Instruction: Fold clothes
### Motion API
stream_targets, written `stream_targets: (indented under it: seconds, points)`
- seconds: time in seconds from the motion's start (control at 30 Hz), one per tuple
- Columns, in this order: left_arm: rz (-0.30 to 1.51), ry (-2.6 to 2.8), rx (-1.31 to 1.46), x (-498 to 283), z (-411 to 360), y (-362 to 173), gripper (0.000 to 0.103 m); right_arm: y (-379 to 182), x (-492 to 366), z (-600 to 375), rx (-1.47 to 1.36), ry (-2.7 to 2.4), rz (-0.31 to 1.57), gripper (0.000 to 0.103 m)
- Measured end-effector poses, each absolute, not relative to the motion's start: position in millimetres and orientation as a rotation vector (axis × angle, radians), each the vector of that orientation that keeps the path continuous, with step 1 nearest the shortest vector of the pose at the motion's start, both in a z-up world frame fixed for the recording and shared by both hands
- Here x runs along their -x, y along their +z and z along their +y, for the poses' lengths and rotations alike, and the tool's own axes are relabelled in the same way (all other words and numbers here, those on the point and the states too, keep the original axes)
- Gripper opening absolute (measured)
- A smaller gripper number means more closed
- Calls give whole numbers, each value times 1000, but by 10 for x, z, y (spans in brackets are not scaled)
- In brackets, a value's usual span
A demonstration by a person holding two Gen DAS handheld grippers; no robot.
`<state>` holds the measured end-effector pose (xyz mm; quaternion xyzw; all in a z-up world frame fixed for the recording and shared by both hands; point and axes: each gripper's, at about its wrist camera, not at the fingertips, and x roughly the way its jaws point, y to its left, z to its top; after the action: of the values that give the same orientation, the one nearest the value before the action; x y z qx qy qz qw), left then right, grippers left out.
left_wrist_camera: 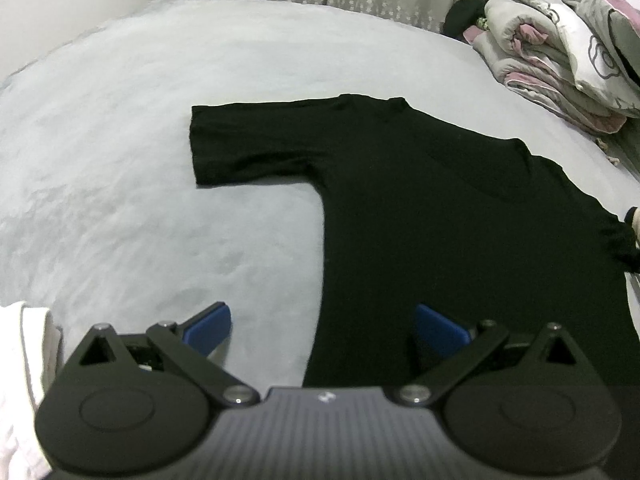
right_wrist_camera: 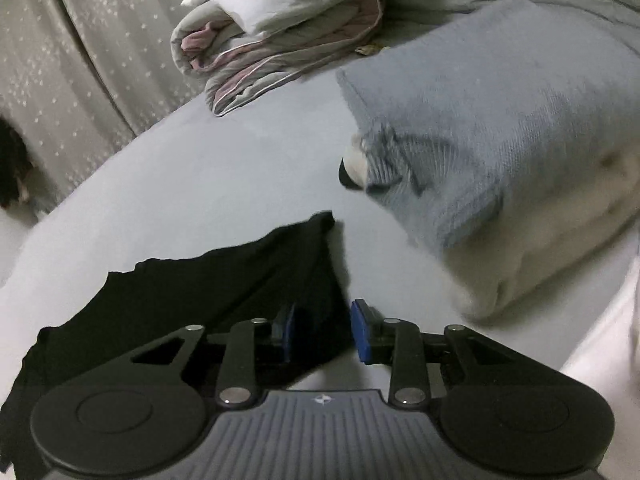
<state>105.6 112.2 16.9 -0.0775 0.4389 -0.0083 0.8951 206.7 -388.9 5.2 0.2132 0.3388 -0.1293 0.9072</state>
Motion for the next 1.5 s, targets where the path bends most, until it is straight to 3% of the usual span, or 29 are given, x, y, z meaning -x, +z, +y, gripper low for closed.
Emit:
stream_targets:
  seconds: [0.03,0.1,0.23,0.53,0.8,1.0,1.07,1.13,1.5]
  points:
    - [913,-17,169,-1060,1139,170,103,43,-2066,-3848,-403,-284,698,10]
    - [916,-17,180,-1066,1164,171,103,50,-2045,-3885,-424,-289,681,8]
    - [915,-22,189,-1066,1167,185,103,238,-1919,-3914,-434,-275,571,8]
    - [918,-27,201,-1062,1163,197,103,214,-1948,-3792,-422,-257,580,8]
    - [919,-20,209,-1063,1175,201,103,646,-1861,-2513,-18,46,413,8]
    - [933,-13,218,-1084,1212,183,103,56,-1865,-1358,445,219,533,8]
    - [933,-14,228,-1085,1234,188,103,-26,-1836,-1290,484,225,550,12]
    - [935,-19,234,-1085,1237,195,103,-10,-1832,-1353,436,215,563,26]
    - [937,-28,233,-1087,1200,200,103,310,-1891,-2439,-193,109,610,33]
